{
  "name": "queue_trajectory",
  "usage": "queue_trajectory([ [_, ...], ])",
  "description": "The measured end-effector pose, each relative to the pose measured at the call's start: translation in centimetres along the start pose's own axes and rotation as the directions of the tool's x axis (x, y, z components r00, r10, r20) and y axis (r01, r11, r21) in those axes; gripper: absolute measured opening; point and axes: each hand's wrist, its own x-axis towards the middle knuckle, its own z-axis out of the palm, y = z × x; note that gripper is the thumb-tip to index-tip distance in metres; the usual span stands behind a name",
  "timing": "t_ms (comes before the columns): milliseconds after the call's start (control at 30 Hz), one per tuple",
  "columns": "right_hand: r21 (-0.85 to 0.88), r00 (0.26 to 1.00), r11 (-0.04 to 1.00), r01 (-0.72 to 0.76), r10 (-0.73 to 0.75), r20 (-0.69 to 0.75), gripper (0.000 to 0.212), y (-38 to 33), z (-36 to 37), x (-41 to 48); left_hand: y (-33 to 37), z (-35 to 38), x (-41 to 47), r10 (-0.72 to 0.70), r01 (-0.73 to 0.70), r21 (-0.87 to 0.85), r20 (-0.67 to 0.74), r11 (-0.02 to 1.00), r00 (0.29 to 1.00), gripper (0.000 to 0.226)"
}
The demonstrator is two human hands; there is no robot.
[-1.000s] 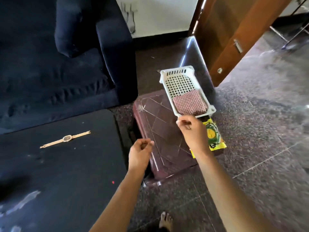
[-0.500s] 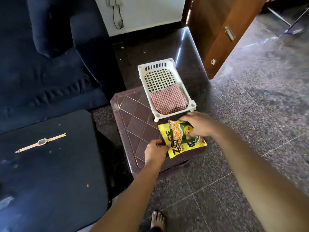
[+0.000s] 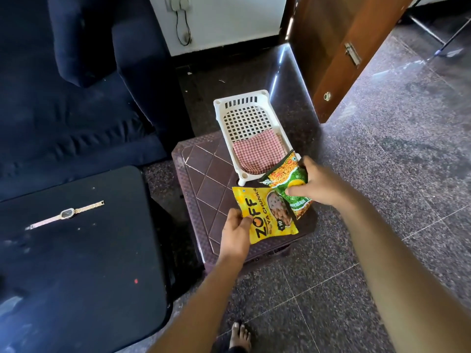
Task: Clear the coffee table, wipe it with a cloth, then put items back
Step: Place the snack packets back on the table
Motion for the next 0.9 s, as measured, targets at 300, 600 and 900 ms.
queue_trajectory([
  [300,0.158,0.999,0.986,0.05,-0.049,-0.012,0.063,-10.6,7.2,-2.4,-1.8,-16.3,-3.0,-0.025,0.015,-0.319,-0.03,0.948,0.999,0.009],
  [600,0.341,0.986,0.935,-0.102,0.049,0.162,0.048,-21.9,20.9,-4.4,-6.5,-34.6,-3.3,-0.151,0.148,-0.121,-0.023,0.982,0.988,0.008],
  [900,0.468,0.96,0.841,-0.273,0.203,0.195,0.032,-24.5,29.7,-5.7,-9.4,-38.9,2.5,0.086,0.048,0.503,-0.239,0.863,0.967,0.031],
])
